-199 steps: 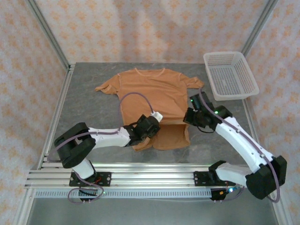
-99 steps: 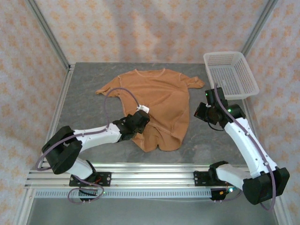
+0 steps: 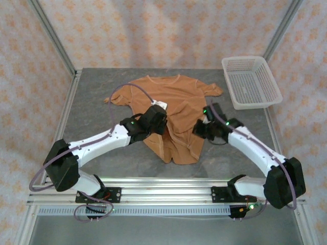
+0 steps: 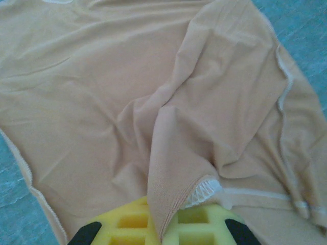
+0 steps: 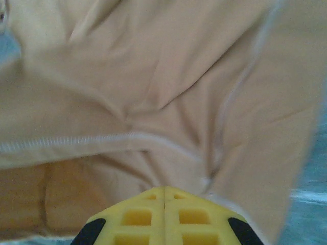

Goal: Fold the inside-out t-shirt

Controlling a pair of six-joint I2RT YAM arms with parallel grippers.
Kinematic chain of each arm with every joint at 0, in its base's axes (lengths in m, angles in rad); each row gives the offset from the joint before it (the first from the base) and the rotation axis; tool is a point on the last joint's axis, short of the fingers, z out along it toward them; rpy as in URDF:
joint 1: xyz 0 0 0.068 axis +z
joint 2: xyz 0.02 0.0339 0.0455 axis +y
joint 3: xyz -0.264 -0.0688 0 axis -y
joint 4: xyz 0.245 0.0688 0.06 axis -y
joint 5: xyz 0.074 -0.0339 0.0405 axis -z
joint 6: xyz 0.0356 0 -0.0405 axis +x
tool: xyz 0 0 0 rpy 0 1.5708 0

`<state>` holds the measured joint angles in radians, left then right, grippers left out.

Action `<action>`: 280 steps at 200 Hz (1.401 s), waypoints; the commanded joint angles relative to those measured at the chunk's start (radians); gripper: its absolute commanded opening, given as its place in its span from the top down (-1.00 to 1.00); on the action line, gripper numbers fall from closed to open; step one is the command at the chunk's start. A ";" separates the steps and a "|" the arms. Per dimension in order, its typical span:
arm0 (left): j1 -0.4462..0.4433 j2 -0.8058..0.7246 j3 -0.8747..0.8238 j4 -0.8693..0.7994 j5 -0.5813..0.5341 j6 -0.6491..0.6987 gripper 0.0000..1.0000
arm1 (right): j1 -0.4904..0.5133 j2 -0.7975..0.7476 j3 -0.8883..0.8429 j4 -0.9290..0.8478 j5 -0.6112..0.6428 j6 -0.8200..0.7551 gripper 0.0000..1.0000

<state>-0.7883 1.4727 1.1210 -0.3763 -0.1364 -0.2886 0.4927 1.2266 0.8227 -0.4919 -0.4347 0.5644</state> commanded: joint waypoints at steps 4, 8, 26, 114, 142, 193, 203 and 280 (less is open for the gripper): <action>0.028 0.051 0.097 -0.113 0.098 -0.084 1.00 | 0.161 -0.038 -0.155 0.386 0.025 0.185 1.00; 0.029 0.056 0.106 -0.118 0.107 -0.089 1.00 | 0.188 -0.064 -0.179 0.430 0.048 0.201 1.00; 0.033 0.071 0.137 -0.131 0.129 -0.118 1.00 | 0.293 -0.073 -0.257 0.586 0.157 0.248 1.00; 0.060 0.049 0.234 -0.182 0.230 -0.334 1.00 | 0.328 0.511 -0.080 1.026 0.499 0.442 1.00; 0.060 -0.006 0.235 -0.167 0.239 -0.369 1.00 | 0.225 0.513 0.030 0.825 0.702 0.456 1.00; 0.061 -0.010 0.272 -0.177 0.221 -0.333 1.00 | -0.064 0.430 0.060 0.539 0.740 0.358 1.00; 0.061 0.022 0.276 -0.153 0.242 -0.337 1.00 | -0.110 0.421 0.062 0.515 0.702 0.322 1.00; 0.085 0.340 0.466 -0.080 0.377 -0.385 1.00 | -0.220 0.360 0.127 0.218 0.320 0.063 0.93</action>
<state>-0.7261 1.7672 1.4784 -0.4553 0.1905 -0.6567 0.2611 1.6333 0.9119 -0.1081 0.0650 0.7376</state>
